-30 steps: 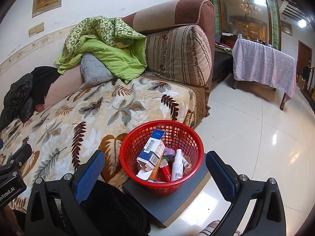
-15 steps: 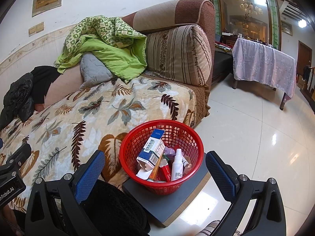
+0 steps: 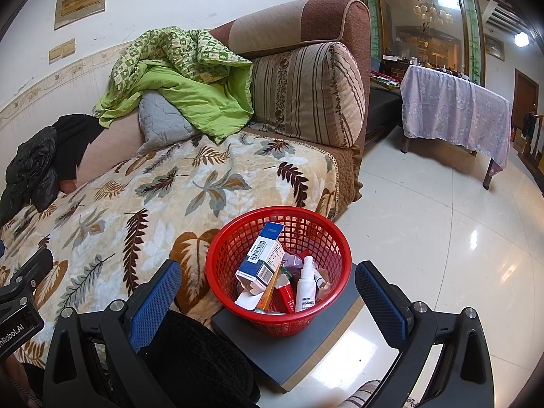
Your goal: Collect trash
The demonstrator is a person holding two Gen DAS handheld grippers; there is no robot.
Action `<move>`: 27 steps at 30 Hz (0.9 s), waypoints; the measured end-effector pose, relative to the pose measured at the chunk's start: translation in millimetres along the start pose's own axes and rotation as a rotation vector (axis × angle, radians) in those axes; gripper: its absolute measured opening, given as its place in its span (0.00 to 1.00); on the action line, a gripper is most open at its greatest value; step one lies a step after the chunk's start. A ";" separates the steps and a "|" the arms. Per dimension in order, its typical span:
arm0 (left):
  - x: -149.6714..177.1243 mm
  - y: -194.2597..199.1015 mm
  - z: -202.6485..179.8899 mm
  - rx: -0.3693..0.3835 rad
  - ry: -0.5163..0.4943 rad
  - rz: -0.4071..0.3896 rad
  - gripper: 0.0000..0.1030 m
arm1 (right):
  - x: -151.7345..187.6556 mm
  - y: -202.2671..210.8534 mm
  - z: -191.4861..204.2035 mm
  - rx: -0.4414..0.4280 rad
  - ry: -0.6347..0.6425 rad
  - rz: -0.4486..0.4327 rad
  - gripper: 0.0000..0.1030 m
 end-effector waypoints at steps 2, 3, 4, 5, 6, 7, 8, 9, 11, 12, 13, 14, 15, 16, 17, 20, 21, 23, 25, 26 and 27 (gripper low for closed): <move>0.0 0.0 -0.2 0.000 0.001 0.001 1.00 | 0.1 0.0 -0.2 0.000 0.000 0.000 1.00; 0.0 0.2 -0.3 -0.001 0.002 0.001 1.00 | -0.1 -0.1 -0.1 0.000 0.000 0.000 1.00; 0.1 0.0 -0.1 0.000 0.003 0.000 1.00 | -0.2 -0.2 -0.2 0.000 0.000 0.000 1.00; 0.0 0.2 -0.4 -0.002 0.003 0.001 1.00 | -0.1 -0.2 -0.2 0.000 0.000 0.000 1.00; 0.1 0.2 -0.2 -0.002 0.003 0.000 1.00 | 0.0 -0.2 -0.3 -0.001 0.000 0.001 1.00; 0.4 0.1 0.0 -0.001 0.003 0.001 1.00 | -0.3 -0.2 -0.2 -0.001 0.000 0.001 1.00; 0.3 0.3 -0.1 -0.001 0.003 0.001 1.00 | -0.1 -0.1 -0.2 -0.001 0.000 0.001 1.00; 0.3 0.4 -0.1 -0.002 0.003 0.000 1.00 | -0.2 -0.1 -0.2 -0.001 0.000 0.001 1.00; 0.8 0.1 0.4 -0.002 0.003 0.001 1.00 | -0.1 0.1 -0.2 -0.001 0.000 0.001 1.00; 0.5 0.5 0.1 -0.001 0.003 0.000 1.00 | -0.4 0.1 -0.1 0.000 0.000 0.000 1.00; 1.0 0.1 0.5 -0.002 0.003 0.000 1.00 | -0.6 -0.1 -0.1 -0.001 0.000 0.000 1.00; 1.0 0.0 0.6 -0.003 0.004 0.000 1.00 | 0.0 -0.1 0.0 -0.001 0.000 0.001 1.00; 0.8 0.6 0.2 -0.002 0.004 0.000 1.00 | -0.2 -0.1 0.0 -0.001 0.000 0.003 1.00; 1.2 0.2 0.5 -0.002 0.003 0.002 1.00 | 0.0 0.3 -0.2 0.000 0.000 0.003 1.00; 0.8 0.7 0.1 -0.003 0.003 0.000 1.00 | 0.0 -0.2 -0.2 -0.001 0.000 0.002 1.00; 1.3 0.3 0.6 -0.003 0.004 0.001 1.00 | 1.2 -0.5 -0.2 -0.001 -0.001 0.001 1.00; 1.4 0.3 0.6 -0.002 0.004 0.001 1.00 | 0.2 -0.8 -0.4 -0.002 0.000 0.002 1.00; 1.4 0.5 0.5 -0.004 0.005 -0.001 1.00 | 0.4 -0.7 -0.5 -0.002 0.000 0.002 1.00; 1.0 0.9 0.2 -0.004 0.006 0.000 1.00 | 0.7 -0.3 -0.7 -0.002 -0.001 0.000 1.00; 1.0 0.9 0.1 -0.004 0.006 -0.001 1.00 | 0.2 -0.8 -0.6 -0.002 -0.001 0.001 1.00; 1.1 0.9 0.2 -0.005 0.005 -0.001 1.00 | -0.1 -0.9 -0.7 -0.002 -0.001 0.001 1.00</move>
Point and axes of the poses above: each gripper's, at about its wrist camera, not at the fingertips, and y roughly against the way its jaws point, z to its left, x to its underside, the point moved 6 cm from there along -y, roughly the way its jaws point, and after that the axes turned 2 degrees about z, right-handed, at the moved point
